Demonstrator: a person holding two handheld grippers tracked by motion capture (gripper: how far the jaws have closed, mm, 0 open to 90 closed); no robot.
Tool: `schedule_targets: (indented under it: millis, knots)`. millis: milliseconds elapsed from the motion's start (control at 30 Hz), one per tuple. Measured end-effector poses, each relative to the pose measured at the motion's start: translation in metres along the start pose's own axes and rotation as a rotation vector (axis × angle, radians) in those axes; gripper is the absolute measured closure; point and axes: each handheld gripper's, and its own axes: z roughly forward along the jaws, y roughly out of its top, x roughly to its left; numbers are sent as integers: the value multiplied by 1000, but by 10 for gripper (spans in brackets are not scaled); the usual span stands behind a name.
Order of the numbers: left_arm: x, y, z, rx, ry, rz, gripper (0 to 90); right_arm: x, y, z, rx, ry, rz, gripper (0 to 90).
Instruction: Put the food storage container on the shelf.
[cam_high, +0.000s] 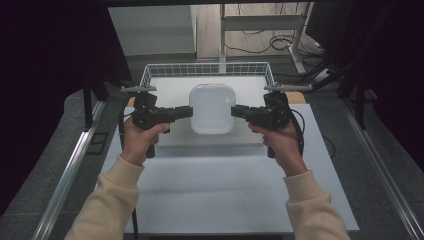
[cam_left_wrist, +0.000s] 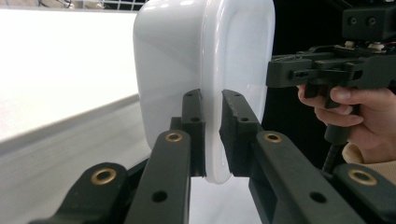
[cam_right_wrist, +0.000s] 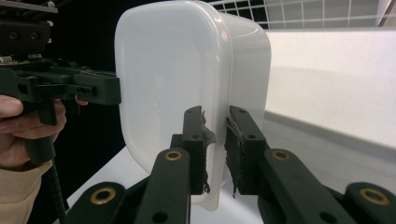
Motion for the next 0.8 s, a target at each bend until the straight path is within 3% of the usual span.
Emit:
schedule_targets:
  millis: [433,700,800]
  knots:
    - [22,39,0,-1,-10,-17,805,-4,45,15,25,-18,6,778]
    - [43,57,5,4,-31,-80,804,-12,68,29,54,-20,25,778]
    - [50,62,9,15,-26,-84,803,-16,76,34,65,-23,42,778]
